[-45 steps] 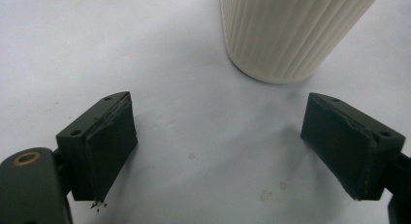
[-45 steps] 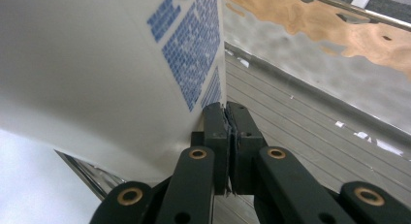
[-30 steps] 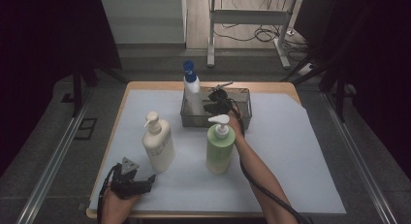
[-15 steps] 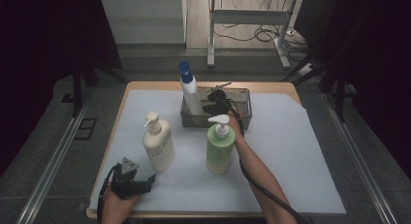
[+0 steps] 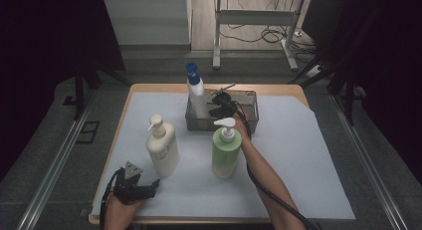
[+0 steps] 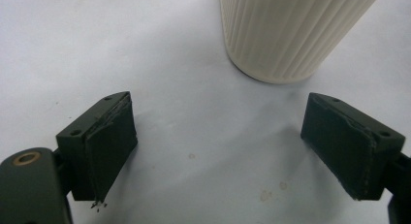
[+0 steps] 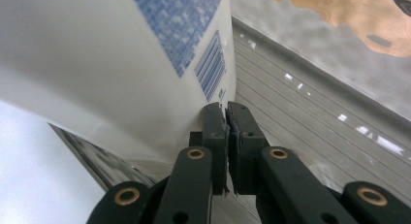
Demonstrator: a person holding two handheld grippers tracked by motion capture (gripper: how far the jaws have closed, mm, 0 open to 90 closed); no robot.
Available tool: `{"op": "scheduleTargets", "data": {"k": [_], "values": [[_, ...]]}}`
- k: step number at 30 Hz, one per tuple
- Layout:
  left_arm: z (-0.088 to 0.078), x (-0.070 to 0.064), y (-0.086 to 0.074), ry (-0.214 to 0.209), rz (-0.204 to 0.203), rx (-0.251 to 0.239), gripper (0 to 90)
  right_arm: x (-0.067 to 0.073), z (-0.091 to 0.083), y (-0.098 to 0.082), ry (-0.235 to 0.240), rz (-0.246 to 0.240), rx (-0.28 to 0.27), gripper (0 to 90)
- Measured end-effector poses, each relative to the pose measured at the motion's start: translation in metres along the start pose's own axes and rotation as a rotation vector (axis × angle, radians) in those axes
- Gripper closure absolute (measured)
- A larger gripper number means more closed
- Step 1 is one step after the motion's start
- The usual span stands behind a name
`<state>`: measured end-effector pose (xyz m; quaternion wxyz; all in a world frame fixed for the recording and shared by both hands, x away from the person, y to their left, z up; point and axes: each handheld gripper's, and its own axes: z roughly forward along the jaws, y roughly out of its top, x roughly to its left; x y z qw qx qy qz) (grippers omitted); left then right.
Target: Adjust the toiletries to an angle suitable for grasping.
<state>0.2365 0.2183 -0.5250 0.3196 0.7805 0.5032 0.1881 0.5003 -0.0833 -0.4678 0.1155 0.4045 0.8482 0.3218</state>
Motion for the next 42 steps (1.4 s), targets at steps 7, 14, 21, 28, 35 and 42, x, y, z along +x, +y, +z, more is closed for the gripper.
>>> {"op": "scheduleTargets", "data": {"k": [7,14,21,28,35,42], "values": [[0.000,0.000,0.000,0.000,0.000,0.000,12.2,0.000,0.001,0.001,0.005,0.013,0.007,89.7],[0.000,0.000,0.000,0.000,0.000,0.000,12.2,0.000,0.003,0.002,0.015,0.017,0.015,89.7],[0.000,0.000,0.000,0.000,0.000,0.001,12.2,0.004,0.005,0.004,0.024,0.014,0.012,89.5],[0.000,0.000,0.000,0.000,0.000,0.000,12.2,0.007,0.007,0.006,0.039,0.000,0.003,89.1],[0.000,0.000,0.000,-0.001,0.000,0.001,12.2,0.009,0.007,0.007,0.078,-0.016,-0.015,89.3],[0.000,0.000,0.000,0.000,0.000,0.001,12.2,0.008,0.007,0.006,0.106,-0.028,-0.023,89.6]]}}
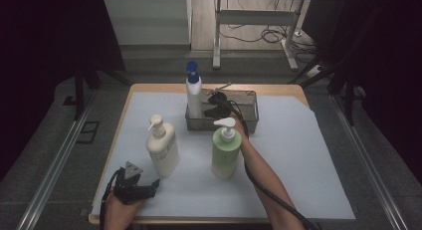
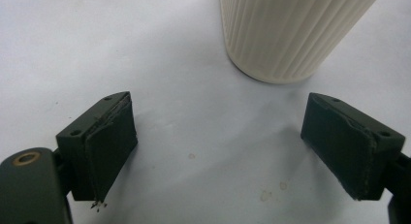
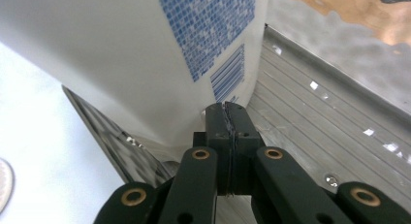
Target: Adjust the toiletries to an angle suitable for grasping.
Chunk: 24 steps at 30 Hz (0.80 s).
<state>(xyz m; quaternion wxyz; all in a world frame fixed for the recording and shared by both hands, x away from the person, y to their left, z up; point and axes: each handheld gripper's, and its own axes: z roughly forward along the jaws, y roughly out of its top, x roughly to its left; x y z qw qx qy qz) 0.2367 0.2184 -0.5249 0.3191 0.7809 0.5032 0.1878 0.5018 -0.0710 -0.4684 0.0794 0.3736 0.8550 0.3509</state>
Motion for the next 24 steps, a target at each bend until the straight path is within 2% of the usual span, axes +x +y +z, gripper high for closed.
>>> {"op": "scheduleTargets", "data": {"k": [2,9,12,16,19,24], "values": [[0.000,0.000,0.000,0.000,0.000,0.000,12.2,0.001,0.000,0.001,0.000,-0.017,0.002,89.6],[0.000,0.000,0.000,0.000,0.000,0.000,12.2,0.002,0.000,0.000,-0.009,-0.023,-0.004,88.9],[0.000,0.000,0.000,0.000,0.000,0.000,12.2,0.002,-0.003,0.000,-0.006,-0.012,-0.002,82.3],[0.000,0.000,0.000,0.000,0.000,0.000,12.2,0.001,-0.009,-0.002,-0.022,-0.024,-0.004,79.8],[0.000,0.000,0.000,0.000,0.000,-0.001,12.2,-0.002,-0.014,-0.004,-0.031,-0.011,-0.012,76.7],[0.000,0.000,0.000,0.000,0.000,0.000,12.2,-0.008,-0.026,-0.010,-0.039,0.009,-0.044,69.0]]}}
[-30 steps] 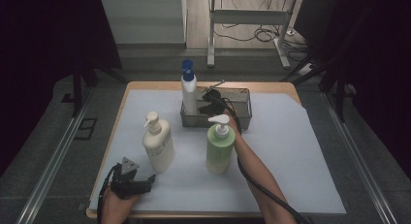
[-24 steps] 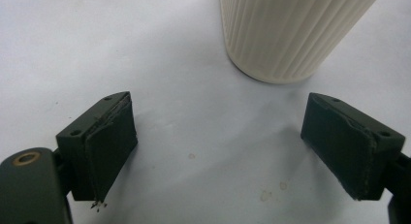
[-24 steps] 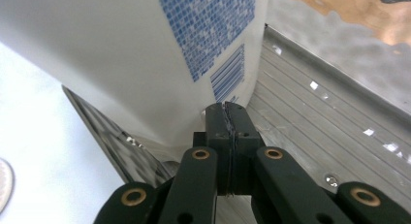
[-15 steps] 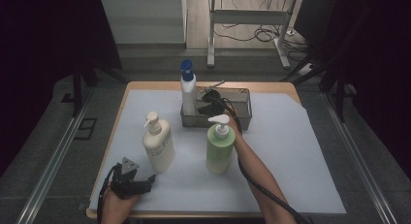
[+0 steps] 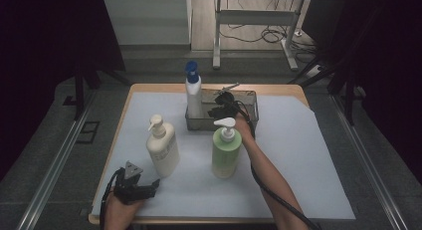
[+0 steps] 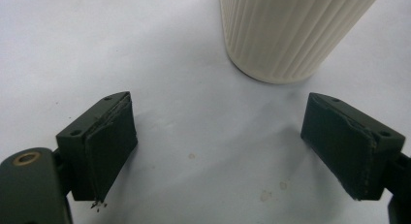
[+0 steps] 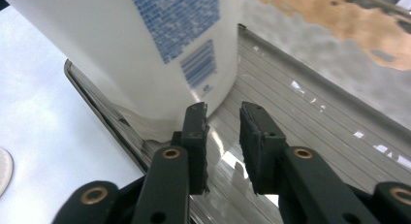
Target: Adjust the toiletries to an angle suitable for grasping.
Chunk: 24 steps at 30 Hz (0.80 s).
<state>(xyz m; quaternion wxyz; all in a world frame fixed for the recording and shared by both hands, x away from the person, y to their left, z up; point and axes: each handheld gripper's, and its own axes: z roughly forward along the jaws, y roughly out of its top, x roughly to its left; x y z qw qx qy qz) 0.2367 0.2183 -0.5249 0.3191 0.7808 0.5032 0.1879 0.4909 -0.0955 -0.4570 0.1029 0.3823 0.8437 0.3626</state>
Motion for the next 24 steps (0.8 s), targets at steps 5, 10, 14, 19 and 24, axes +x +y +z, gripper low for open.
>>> {"op": "scheduleTargets", "data": {"k": [5,10,14,19,24], "values": [[0.000,0.000,0.000,0.000,0.000,0.000,12.2,-0.005,-0.012,-0.004,-0.006,0.008,-0.031,60.7],[0.000,0.000,0.000,0.001,-0.001,-0.002,12.2,-0.007,-0.024,-0.008,-0.016,0.005,-0.045,50.8],[0.000,0.000,0.000,0.001,-0.002,-0.003,12.2,-0.007,-0.033,-0.009,-0.006,0.004,-0.051,43.5],[0.000,0.000,0.000,0.001,-0.002,-0.003,12.2,-0.006,-0.044,-0.012,-0.005,-0.015,-0.064,36.7],[0.000,0.000,0.000,0.002,-0.002,-0.004,12.2,-0.007,-0.054,-0.018,-0.007,-0.026,-0.077,31.4]]}}
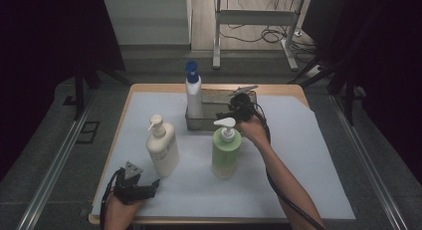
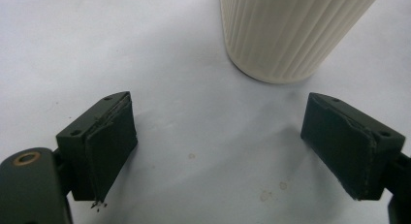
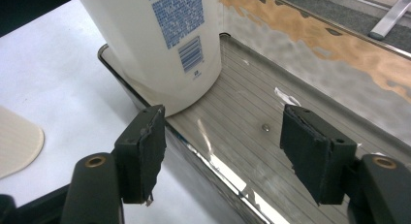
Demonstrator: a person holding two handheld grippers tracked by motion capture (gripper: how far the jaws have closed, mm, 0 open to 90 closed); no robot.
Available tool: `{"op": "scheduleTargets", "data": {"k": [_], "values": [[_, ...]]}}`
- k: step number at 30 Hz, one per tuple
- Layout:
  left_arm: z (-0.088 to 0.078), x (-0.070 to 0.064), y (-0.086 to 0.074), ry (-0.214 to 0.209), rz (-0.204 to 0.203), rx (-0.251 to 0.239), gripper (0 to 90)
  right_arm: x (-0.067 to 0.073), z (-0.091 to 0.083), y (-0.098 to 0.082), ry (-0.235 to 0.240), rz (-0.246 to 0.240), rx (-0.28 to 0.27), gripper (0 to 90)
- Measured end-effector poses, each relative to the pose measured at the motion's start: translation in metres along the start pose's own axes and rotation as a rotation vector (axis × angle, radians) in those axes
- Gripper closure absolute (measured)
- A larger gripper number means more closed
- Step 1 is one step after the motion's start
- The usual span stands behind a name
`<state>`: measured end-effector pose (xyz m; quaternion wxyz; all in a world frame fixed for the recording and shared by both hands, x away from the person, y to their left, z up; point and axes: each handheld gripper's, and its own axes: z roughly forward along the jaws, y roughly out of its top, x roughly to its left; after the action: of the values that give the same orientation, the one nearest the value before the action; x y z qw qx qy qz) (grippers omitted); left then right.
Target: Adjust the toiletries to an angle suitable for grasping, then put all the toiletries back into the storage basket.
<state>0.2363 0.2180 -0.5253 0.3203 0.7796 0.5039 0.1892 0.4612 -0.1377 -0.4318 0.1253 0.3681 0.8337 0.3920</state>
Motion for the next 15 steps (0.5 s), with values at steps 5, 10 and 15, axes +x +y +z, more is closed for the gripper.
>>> {"op": "scheduleTargets", "data": {"k": [5,10,15], "values": [[0.000,0.000,0.000,0.000,0.000,0.000,12.2,-0.003,-0.009,-0.007,0.027,-0.001,-0.020,29.9],[0.000,0.000,0.000,0.000,-0.001,0.000,12.2,-0.004,-0.016,-0.015,0.029,-0.005,-0.014,28.6],[0.000,0.000,0.000,0.000,-0.002,-0.001,12.2,-0.006,-0.025,-0.024,0.026,0.002,-0.023,25.2]]}}
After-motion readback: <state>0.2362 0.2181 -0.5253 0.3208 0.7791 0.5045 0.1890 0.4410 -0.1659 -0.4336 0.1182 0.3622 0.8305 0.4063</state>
